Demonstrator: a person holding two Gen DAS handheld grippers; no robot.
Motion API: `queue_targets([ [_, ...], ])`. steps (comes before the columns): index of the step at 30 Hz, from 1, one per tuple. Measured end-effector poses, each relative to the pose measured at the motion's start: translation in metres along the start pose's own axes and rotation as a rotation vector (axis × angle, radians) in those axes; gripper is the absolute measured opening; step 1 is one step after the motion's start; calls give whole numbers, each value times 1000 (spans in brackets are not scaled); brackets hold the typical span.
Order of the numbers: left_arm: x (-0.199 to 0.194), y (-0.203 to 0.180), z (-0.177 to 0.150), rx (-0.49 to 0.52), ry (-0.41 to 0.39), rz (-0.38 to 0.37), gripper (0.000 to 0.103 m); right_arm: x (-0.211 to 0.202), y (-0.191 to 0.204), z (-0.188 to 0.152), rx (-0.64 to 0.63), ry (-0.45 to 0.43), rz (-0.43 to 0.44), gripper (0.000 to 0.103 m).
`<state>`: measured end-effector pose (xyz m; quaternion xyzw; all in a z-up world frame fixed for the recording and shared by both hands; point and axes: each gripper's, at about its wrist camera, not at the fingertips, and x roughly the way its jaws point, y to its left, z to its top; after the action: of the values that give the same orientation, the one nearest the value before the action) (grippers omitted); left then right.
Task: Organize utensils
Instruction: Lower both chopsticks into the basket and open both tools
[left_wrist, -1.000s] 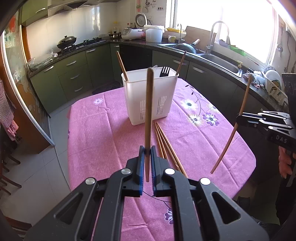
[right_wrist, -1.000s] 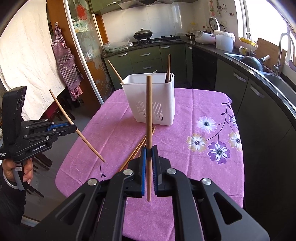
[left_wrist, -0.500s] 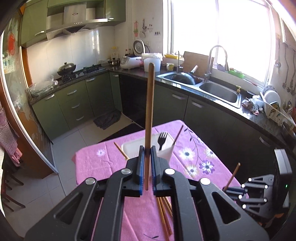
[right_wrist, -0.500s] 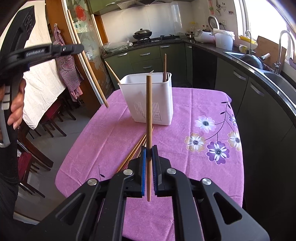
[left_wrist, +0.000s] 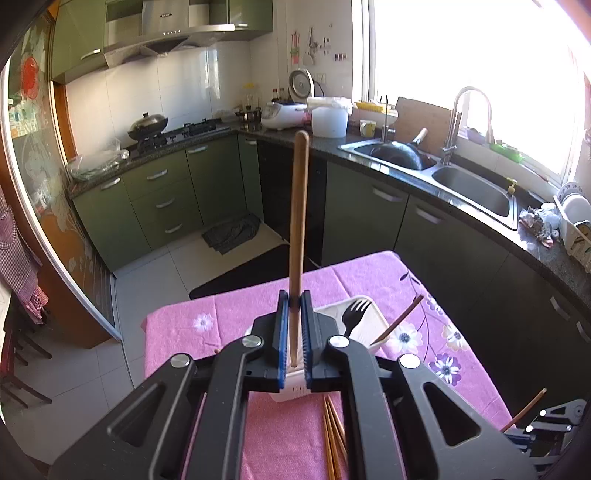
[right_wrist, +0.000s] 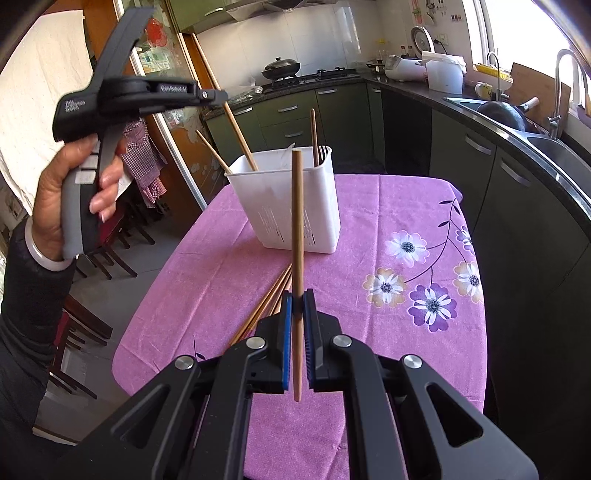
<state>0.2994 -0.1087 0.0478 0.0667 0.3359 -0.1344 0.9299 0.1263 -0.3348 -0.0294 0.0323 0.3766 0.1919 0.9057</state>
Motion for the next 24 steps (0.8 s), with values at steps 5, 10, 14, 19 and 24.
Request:
queue_targets([
  [5,18,4,-27,3,81,-4,7,-10,17,38,-34,-79,-5,7],
  [10,7,11,-41,-13,82,-27,13,-16,25,94,-17,-182,13,7],
  [14,-18,15,-49,-17,52,-44,16,-15,27,145,9,-274,25,7],
  [19,-36,18,-67,0,64,-47,25,7,24,189,18,-338,-63,7],
  [24,-32,18,-90,18,128,-58,25,63,18,192,5,-241,-121,7],
])
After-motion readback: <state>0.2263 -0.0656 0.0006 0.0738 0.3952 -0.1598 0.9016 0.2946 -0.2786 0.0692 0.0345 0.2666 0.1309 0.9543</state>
